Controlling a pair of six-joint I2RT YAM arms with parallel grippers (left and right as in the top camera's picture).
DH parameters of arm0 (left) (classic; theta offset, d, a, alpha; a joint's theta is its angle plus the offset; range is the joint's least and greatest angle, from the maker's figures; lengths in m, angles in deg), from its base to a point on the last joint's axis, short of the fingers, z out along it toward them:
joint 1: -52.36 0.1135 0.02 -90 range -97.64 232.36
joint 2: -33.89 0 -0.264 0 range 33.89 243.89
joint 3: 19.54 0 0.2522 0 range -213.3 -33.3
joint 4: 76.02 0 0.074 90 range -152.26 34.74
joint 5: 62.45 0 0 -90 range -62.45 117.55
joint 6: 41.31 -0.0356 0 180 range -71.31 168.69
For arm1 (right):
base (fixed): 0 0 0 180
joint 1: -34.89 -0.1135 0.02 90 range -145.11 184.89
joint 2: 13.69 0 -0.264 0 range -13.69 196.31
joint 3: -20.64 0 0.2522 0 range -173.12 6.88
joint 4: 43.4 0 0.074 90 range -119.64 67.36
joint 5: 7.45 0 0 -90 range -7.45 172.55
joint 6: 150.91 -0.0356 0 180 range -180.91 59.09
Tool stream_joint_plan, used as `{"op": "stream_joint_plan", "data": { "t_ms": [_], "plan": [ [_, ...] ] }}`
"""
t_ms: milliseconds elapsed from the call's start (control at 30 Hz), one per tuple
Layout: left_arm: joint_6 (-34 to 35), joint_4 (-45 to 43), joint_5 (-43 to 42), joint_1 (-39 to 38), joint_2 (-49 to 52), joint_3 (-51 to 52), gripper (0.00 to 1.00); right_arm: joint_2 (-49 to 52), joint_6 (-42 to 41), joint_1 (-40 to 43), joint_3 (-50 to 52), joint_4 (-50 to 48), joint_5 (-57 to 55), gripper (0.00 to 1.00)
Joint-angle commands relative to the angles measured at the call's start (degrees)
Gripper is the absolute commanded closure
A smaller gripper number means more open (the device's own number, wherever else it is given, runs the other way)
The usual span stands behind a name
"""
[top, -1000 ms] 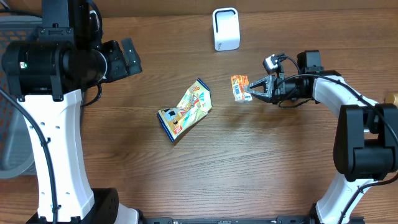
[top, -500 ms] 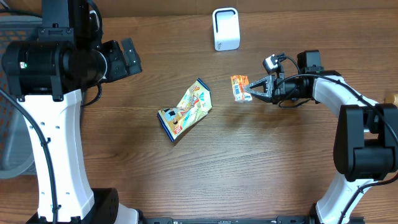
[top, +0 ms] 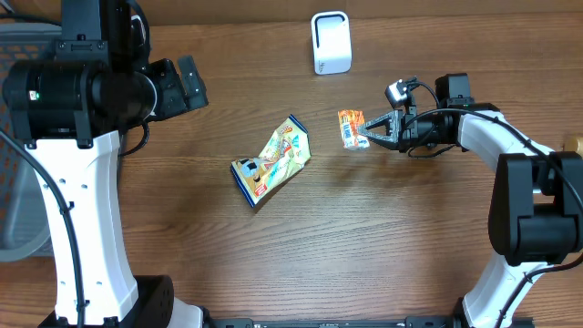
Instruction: Scan the item barcode
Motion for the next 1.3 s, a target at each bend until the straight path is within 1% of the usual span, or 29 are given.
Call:
{"op": "stream_joint_plan", "data": {
  "t_ms": [0, 833, 1067, 1100, 1167, 1200, 1267],
  "plan": [
    [0.5, -0.2, 0.2, 0.2, -0.8, 0.0, 0.00, 0.0, 0.2, 0.2, 0.2, -0.4, 1.9, 0.96],
    [0.5, -0.2, 0.2, 0.2, -0.8, 0.0, 0.00, 0.0, 0.2, 0.2, 0.2, -0.4, 1.9, 0.96],
    [0.5, -0.2, 0.2, 0.2, -0.8, 0.0, 0.00, 0.0, -1.1, 0.2, 0.2, -0.6, 1.9, 0.96],
    [0.5, -0.2, 0.2, 0.2, -0.8, 0.0, 0.00, 0.0, -2.1, 0.2, 0.2, -1.2, 1.8, 0.96],
    [0.5, -0.2, 0.2, 0.2, -0.8, 0.0, 0.00, 0.0, -8.4, 0.2, 0.0, -3.5, -2.1, 0.96],
    [0.5, -0.2, 0.2, 0.2, -0.8, 0.0, 0.00, 0.0, -12.4, 0.2, -0.3, -4.0, -6.6, 0.96],
    [0.5, -0.2, 0.2, 0.2, -0.8, 0.0, 0.00, -0.3, -20.0, -0.7, -1.0, -4.7, -19.6, 0.96]
  ]
}}
